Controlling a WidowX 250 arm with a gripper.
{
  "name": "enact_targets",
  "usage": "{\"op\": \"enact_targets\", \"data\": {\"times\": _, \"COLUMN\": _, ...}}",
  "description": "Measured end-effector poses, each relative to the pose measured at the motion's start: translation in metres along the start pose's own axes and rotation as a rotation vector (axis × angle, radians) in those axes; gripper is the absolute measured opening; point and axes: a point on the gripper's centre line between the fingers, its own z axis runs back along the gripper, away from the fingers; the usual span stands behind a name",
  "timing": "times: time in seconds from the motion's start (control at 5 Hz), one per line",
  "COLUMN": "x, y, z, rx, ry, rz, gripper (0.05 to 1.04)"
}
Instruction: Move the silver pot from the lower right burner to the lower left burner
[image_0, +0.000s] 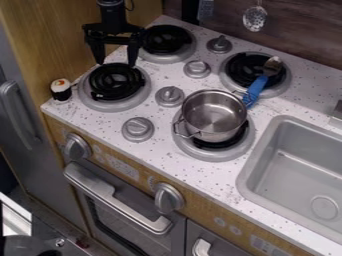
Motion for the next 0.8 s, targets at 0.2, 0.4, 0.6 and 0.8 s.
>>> {"op": "enact_targets", "data": {"times": 0.2, "x": -0.006, "y": -0.002, "z": -0.018, "rx": -0.003, "ry": 0.043, "rz": -0.002, "gripper": 1.0}}
{"op": "enact_targets", "data": {"times": 0.4, "x": -0.027, "y": -0.022, "z": -0.035, "rx": -0.023, "ry": 0.085, "rz": -0.04, "gripper": 0.999}}
{"op": "enact_targets", "data": {"times": 0.6, "x": -0.037, "y": -0.065, "z": -0.01, "rx": -0.072, "ry": 0.014, "rz": -0.13, "gripper": 1.0}}
{"op": "enact_targets", "data": {"times": 0.8, "x": -0.047, "y": -0.081, "z": 0.014, "rx": -0.097, "ry": -0.042, "rz": -0.177, "gripper": 0.999}}
